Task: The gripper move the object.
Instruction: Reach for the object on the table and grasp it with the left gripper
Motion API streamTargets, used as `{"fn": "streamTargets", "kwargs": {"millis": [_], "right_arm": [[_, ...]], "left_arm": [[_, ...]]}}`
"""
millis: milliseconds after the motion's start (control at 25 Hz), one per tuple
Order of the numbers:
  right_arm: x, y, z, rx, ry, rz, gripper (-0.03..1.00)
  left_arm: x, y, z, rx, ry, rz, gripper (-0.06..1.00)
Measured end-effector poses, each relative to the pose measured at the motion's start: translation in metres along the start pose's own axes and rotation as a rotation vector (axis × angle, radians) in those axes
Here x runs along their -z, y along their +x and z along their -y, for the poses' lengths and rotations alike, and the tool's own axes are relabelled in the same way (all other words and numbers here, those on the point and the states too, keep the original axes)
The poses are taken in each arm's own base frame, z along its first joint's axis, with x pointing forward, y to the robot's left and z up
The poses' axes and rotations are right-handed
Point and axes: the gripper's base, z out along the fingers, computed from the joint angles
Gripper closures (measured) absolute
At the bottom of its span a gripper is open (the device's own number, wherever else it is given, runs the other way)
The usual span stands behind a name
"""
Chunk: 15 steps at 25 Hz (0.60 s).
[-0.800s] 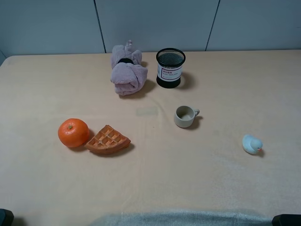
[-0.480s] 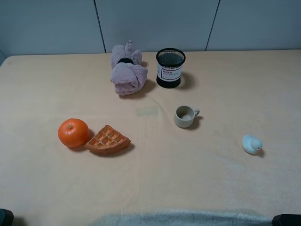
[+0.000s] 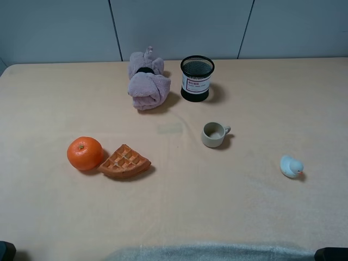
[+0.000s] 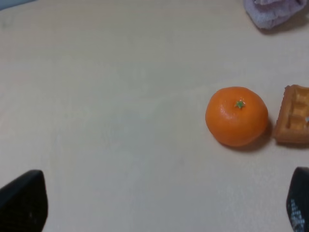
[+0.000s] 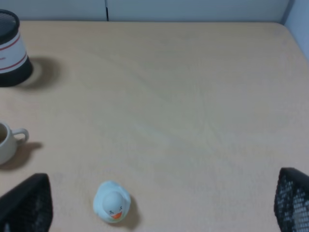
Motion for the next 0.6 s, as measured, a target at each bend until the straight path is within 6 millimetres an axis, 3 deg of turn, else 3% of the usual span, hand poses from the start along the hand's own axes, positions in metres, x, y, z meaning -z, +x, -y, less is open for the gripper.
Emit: {"fn": "streamTargets", "kwargs": {"millis": [600], "right_arm": [[0.0000, 0.0000, 0.0000, 0.000, 0.000, 0.000, 0.28]], "left_arm": [[-0.0045, -0.0046, -0.0007, 0.000, 0.007, -0.045, -0.05]]}}
